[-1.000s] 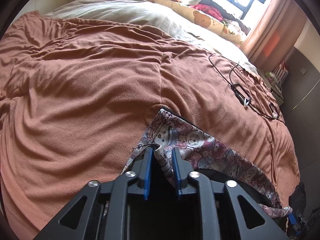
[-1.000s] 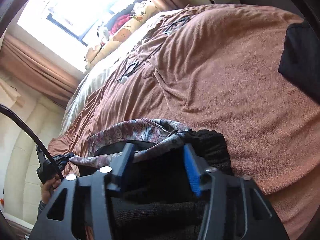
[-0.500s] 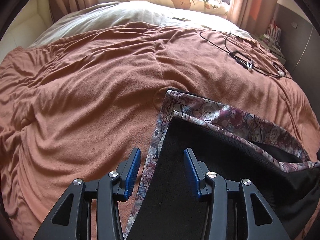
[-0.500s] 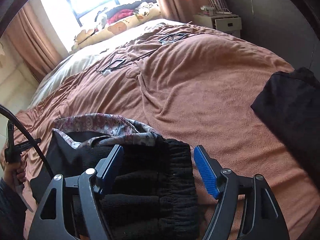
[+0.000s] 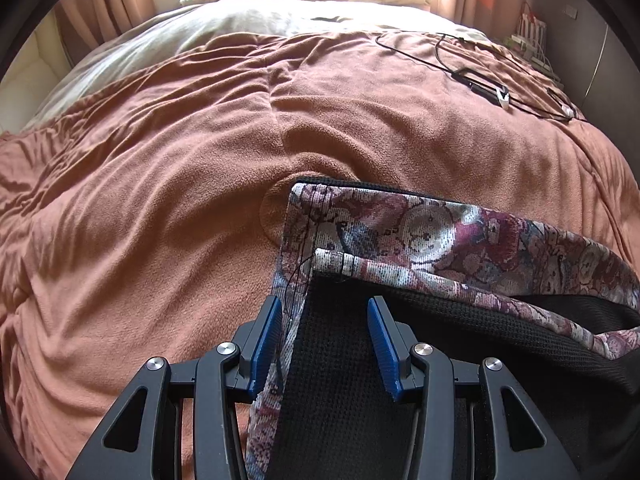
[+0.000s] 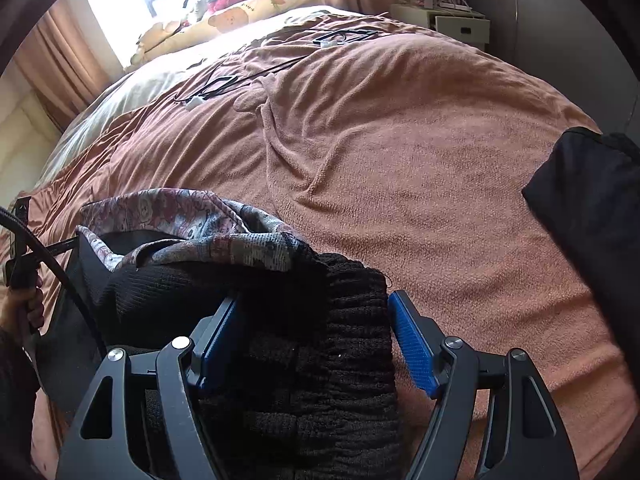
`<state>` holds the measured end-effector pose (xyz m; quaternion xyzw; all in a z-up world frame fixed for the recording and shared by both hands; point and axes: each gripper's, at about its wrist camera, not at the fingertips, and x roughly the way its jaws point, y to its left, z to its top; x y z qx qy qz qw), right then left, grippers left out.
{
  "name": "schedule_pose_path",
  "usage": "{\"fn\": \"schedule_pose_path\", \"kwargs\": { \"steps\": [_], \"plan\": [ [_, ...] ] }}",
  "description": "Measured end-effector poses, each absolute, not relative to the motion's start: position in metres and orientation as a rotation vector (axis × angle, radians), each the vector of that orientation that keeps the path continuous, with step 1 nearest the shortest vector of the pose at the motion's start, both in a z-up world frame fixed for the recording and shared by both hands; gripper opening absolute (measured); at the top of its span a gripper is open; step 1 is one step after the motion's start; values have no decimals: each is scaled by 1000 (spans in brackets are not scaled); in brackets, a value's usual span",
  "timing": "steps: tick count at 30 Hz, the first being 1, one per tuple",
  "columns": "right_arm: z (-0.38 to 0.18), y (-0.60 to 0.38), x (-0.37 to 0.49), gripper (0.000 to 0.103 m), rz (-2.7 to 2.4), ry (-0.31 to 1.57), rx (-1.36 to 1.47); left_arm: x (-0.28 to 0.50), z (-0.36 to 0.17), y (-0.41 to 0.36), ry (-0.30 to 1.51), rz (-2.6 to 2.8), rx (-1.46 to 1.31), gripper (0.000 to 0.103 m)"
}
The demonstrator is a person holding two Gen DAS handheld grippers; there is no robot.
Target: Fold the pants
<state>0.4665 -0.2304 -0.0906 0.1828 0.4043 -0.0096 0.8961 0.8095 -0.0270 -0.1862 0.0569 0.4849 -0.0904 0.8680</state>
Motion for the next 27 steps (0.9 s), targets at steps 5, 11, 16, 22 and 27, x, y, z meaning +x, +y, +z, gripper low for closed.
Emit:
{"fn": "schedule_pose_path", "kwargs": {
  "steps": [5,11,16,22,27],
  "plan": [
    [-96,-229,472,72,-17,834,370,818,-193,-34,994,-214,134,47],
    [-96,-226,472,47,-30,818,353,818,-191,-38,971,-225,148,15],
    [-89,-225,465,31,-41,796,335,809,-169,-32,898,-207,147,5],
    [-75,-229,451,14,-50,732,366,804,-133,-21,820,-159,125,5],
    [-74,-229,455,13,-48,700,392,812,-121,-19,803,-113,119,5]
  ]
}}
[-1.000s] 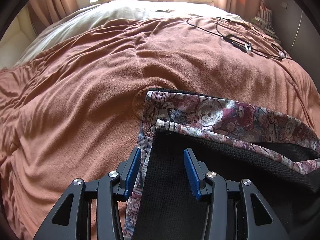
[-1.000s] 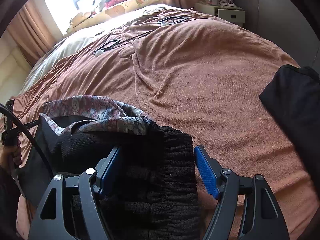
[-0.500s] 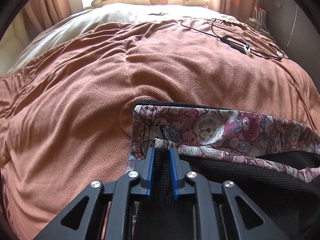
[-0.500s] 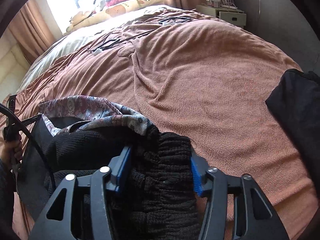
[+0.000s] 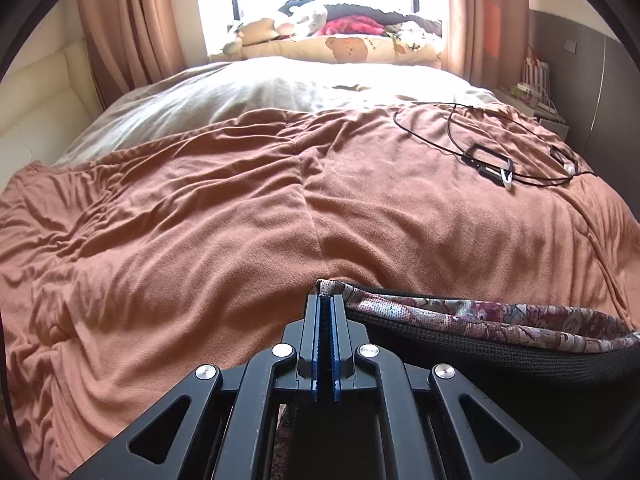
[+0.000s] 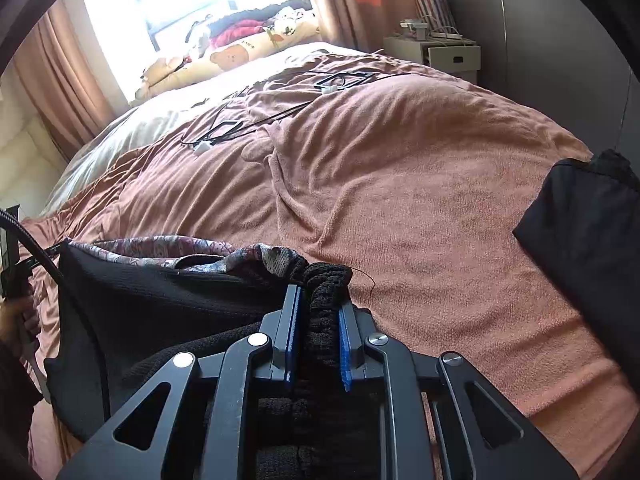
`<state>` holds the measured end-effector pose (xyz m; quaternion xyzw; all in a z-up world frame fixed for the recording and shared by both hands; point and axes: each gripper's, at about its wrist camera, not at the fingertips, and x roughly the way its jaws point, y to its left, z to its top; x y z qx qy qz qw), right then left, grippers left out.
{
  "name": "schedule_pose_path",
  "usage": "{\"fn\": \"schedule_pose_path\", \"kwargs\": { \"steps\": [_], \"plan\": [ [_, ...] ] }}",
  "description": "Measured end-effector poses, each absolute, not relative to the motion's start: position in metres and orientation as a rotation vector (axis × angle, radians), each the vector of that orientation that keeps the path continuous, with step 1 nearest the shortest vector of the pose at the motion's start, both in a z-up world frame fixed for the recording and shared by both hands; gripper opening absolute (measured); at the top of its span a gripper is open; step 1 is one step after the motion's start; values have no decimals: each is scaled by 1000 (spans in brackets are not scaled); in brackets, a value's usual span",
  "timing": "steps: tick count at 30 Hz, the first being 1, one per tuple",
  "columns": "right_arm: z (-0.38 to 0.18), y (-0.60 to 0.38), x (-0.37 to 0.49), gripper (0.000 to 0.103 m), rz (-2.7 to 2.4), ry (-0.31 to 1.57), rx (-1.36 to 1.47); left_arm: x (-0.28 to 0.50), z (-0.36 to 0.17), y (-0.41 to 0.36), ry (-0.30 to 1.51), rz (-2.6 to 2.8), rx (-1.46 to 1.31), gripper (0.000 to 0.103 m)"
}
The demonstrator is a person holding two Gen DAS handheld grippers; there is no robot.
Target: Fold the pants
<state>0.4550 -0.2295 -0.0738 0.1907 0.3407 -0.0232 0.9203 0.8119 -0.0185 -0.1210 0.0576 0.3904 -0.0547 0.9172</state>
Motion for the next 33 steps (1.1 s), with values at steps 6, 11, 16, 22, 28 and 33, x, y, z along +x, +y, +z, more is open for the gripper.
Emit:
{"fn": "schedule_pose_path", "kwargs": {
  "steps": [6,11,16,22,28,33],
  "plan": [
    [-78,-231,470,10,-47,702,404,831,-132,-18,824,-65,103,5],
    [-83,-232,485,5,-72,709,402,848,-150,-11,854,-24,62,4],
    [-86,-229,495,5,-76,727,407,863,-175,-14,939,-24,84,5],
    [-88,-246,494,13,-73,745,498,860,-176,-11,981,-29,78,25],
    [-77,-249,475,54,-80,704,515,838,-151,8,951,-27,44,59],
    [-78,-248,464,55,-39,713,548,808,-127,22,945,-37,41,60]
  ]
}}
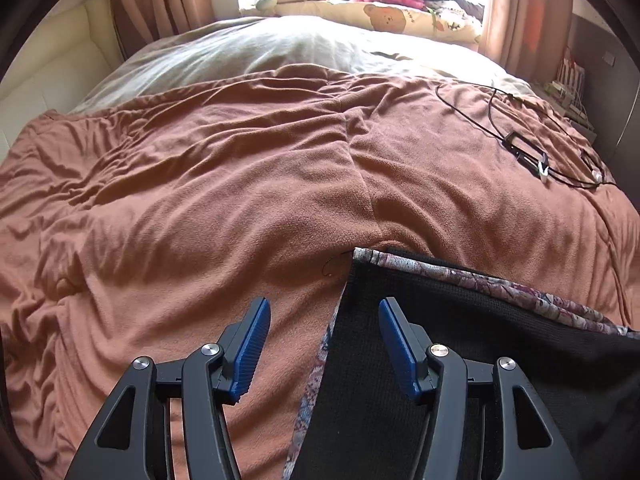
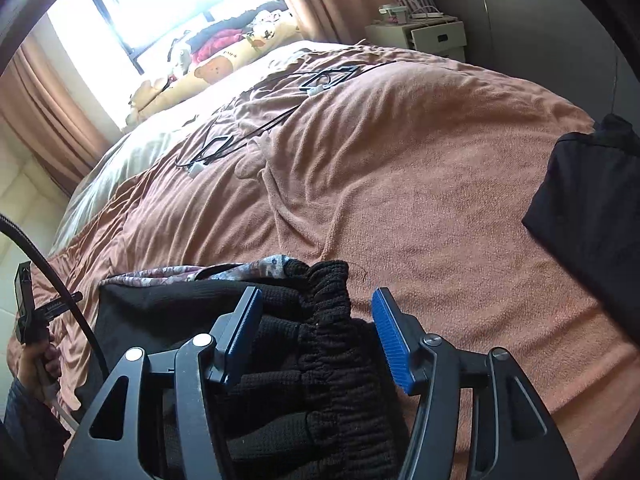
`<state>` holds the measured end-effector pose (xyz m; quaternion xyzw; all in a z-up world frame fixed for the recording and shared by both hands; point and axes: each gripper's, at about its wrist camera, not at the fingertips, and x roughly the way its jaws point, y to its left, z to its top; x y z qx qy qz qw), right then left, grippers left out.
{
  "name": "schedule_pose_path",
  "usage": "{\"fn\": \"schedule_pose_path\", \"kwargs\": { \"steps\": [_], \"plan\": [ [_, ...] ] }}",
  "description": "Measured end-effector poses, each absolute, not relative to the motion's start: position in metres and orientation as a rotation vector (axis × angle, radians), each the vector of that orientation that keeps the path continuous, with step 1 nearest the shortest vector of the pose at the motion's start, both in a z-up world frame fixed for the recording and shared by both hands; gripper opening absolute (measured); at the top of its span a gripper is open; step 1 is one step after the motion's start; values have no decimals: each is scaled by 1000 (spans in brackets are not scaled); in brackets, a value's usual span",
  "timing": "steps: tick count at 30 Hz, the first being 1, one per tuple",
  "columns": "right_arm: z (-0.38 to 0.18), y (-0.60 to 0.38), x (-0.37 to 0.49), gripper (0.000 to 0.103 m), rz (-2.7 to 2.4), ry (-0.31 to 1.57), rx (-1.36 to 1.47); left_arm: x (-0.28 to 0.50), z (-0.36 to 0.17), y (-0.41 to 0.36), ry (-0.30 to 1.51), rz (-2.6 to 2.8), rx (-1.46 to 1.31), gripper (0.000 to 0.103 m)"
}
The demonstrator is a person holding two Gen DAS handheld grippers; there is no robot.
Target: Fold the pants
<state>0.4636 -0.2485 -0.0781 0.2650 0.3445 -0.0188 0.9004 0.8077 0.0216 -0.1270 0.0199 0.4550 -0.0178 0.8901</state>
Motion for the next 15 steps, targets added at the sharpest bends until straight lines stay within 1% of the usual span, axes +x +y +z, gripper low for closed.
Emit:
{"fn": "schedule_pose_path", "kwargs": {
  "steps": [1,3,10,15],
  "plan": [
    [-79,-249,462,55,-31,717,558,800,-122,24,941,-42,41,60],
    [-79,-252,458,55,-18,724,576,784,-114,28,937,-51,42,66],
    [-73,-257,438,55,8,735,602,723,-84,49,915,-48,-2,66],
    [-67,-260,420,55,32,731,593,684,-76,62,917,-15,-59,66]
  ]
}}
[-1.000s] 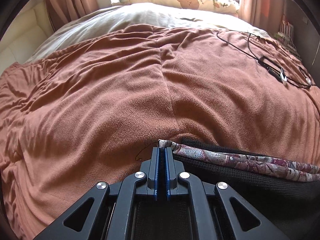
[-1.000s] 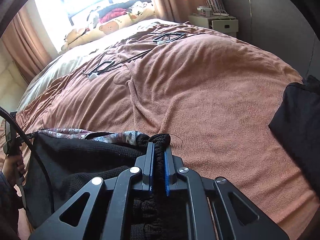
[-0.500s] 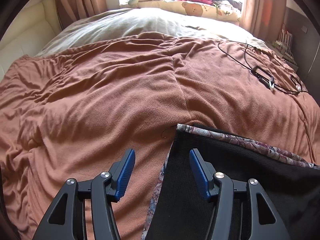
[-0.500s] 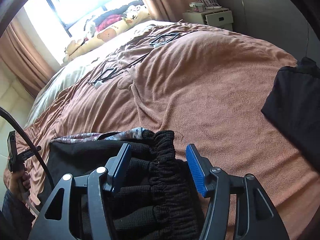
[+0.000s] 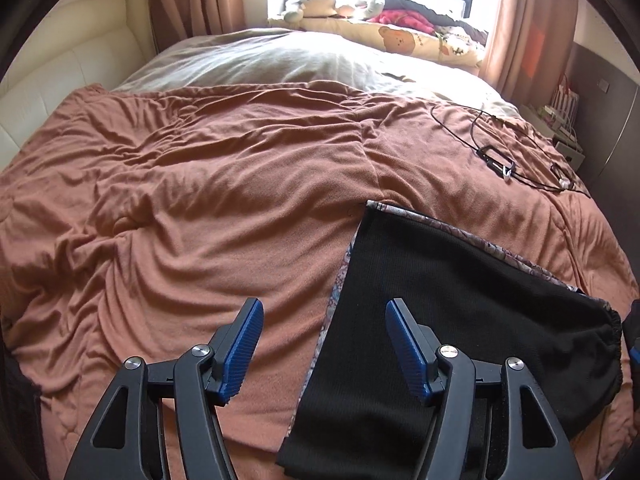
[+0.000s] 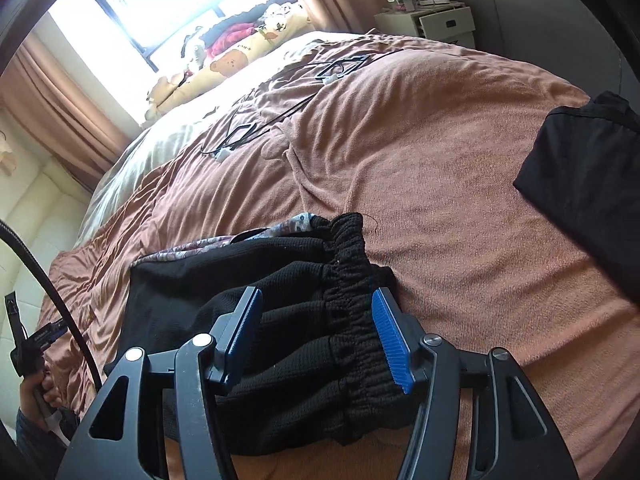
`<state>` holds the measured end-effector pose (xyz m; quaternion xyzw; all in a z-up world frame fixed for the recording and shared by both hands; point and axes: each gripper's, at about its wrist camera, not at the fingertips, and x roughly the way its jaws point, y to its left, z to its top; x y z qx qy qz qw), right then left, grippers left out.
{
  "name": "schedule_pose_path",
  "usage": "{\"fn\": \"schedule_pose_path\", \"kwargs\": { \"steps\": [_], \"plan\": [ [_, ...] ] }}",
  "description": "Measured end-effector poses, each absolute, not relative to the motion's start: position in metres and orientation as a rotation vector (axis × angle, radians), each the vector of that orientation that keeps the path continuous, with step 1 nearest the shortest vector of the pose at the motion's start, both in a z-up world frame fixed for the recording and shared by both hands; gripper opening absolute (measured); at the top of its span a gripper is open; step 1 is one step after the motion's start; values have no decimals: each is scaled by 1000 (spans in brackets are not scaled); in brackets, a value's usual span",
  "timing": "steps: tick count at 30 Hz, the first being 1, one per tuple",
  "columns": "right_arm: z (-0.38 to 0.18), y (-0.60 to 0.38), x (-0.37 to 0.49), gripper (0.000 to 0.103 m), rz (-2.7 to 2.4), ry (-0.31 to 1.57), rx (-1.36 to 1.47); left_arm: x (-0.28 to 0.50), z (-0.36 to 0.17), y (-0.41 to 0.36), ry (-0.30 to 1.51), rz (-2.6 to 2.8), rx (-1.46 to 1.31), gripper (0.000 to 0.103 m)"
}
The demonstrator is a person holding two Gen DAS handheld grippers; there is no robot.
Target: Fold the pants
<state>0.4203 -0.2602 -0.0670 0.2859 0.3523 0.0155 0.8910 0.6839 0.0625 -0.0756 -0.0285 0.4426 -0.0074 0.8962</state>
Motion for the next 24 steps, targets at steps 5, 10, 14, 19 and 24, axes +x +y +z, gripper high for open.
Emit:
{"fn": "schedule_pose_path", "kwargs": {
  "steps": [5,10,14,19,24],
  "plan": [
    [-69,-266,400,55,62,735,602,647,-75,69,916,8,-103,66],
    [-77,-273,384,55,67,748,641,610,-78,66,911,14,-121,66],
    [-85,-277,374,55,89,770,680,583,-82,69,915,14,-180,66],
    [-93,-284,370,55,96,788,738,556,-92,70,922,34,-239,66],
    [-106,-289,367,55,94,825,805,539,-99,72,904,46,-291,66]
  ]
}}
